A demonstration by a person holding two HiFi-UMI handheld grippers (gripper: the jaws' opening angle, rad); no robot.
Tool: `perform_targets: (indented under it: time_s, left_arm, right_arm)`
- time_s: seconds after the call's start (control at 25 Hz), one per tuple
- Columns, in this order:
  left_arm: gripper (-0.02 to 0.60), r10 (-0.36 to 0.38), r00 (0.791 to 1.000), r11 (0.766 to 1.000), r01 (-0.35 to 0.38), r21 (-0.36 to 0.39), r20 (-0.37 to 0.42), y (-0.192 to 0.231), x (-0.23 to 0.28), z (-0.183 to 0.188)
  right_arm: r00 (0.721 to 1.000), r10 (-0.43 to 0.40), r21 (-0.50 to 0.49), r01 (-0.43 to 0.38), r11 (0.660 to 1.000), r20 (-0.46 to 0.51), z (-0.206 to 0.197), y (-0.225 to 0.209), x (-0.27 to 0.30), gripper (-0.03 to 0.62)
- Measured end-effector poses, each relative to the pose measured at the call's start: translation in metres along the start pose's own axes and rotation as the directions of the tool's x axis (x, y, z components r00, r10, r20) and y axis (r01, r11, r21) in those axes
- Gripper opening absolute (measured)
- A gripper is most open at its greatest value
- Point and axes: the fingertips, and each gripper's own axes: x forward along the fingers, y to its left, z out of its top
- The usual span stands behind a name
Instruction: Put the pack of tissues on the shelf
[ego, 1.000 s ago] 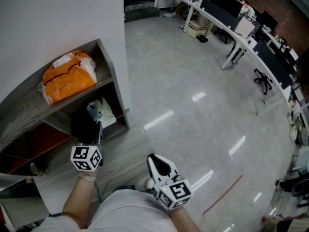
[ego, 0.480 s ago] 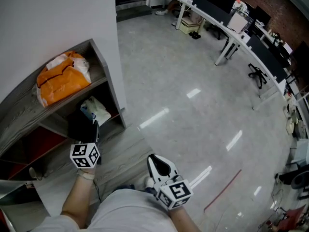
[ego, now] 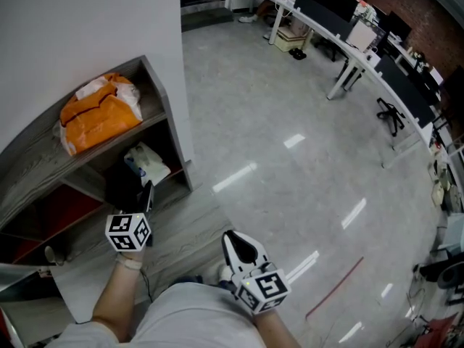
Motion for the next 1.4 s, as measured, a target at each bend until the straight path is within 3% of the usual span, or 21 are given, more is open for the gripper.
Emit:
perform_targets:
  time_s: [0.56, 0.76, 1.04, 1.4]
  left_arm:
    - [0.141, -0.035, 0.999, 0.999, 0.036, -0.03, 0.013, -0.021, -0.074, 0.009]
    - [0.097, -0.01, 1.0, 0.999, 0.011, -0.047, 0.029, -0.022, -0.113, 0.011]
    - [0.035, 0.063, 0.997, 0.995, -0.058, -0.081, 0.05, -0.004, -0.164, 0.01]
    - [0.018, 0.133, 0.99, 0.981, -0.124, -0.151, 0.052, 0.01, -0.221, -0.008]
  right_arm:
    - [0.987, 0.159, -0.01, -0.159, 0.987, -0.006, 0.002, 0.034, 0.023, 0.035]
    - [0.972, 0.232, -0.021, -0.233, 0.972, -0.021, 0.0, 0.056, 0.036, 0.035]
    - [0.935, 0.35, -0.036, -0.352, 0.935, -0.053, -0.006, 0.095, 0.055, 0.035]
    - [0.862, 0.494, -0.045, -0.501, 0.864, -0.114, -0.023, 0.153, 0.073, 0.035]
